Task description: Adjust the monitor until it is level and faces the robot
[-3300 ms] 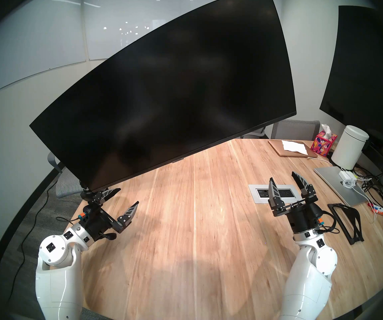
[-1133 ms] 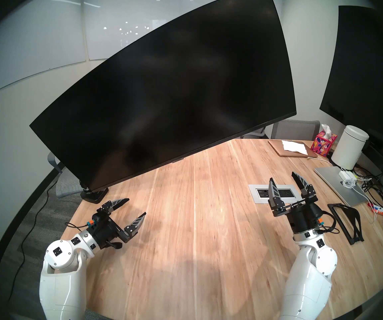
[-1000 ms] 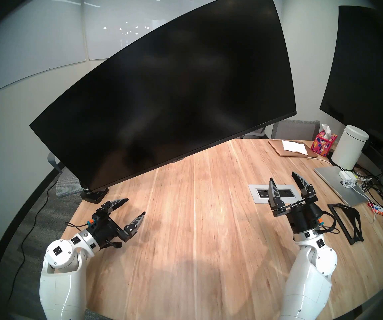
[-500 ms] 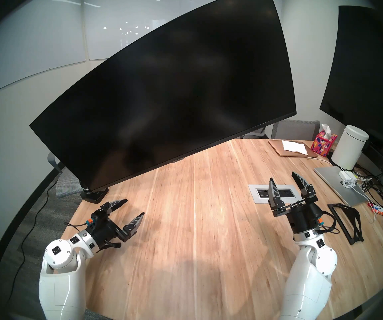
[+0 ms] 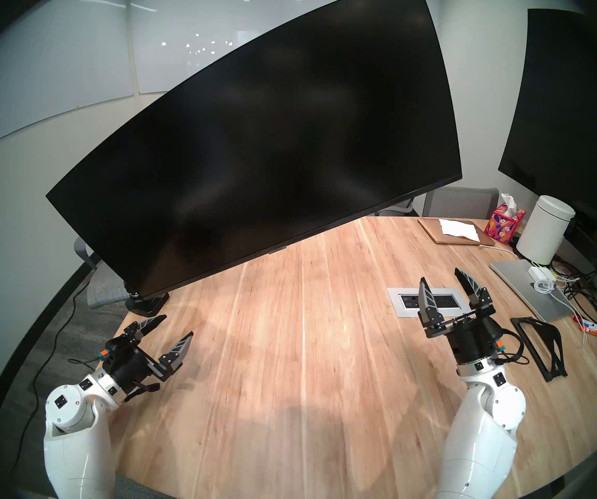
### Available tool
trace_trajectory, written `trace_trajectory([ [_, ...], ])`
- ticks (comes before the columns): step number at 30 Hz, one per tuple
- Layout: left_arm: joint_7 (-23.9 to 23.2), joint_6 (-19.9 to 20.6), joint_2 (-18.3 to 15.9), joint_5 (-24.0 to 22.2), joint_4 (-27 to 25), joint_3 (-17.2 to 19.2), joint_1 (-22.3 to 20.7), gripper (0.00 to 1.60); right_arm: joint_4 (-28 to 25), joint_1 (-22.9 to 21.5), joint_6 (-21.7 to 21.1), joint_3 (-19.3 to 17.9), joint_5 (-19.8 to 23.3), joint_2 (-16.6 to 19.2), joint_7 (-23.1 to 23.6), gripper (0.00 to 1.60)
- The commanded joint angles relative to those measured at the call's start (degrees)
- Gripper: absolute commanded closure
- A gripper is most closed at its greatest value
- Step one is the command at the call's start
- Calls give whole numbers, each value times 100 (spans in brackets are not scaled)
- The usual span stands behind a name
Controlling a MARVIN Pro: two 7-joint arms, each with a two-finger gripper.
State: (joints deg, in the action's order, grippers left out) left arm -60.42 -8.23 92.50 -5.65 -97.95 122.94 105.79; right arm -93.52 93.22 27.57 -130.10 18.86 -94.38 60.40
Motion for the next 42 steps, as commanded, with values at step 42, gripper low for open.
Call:
trace_trajectory([
  [42,-870,425,-893,225,250,-18,-455,24,-83,-10,-4,5,33,2,12,0],
])
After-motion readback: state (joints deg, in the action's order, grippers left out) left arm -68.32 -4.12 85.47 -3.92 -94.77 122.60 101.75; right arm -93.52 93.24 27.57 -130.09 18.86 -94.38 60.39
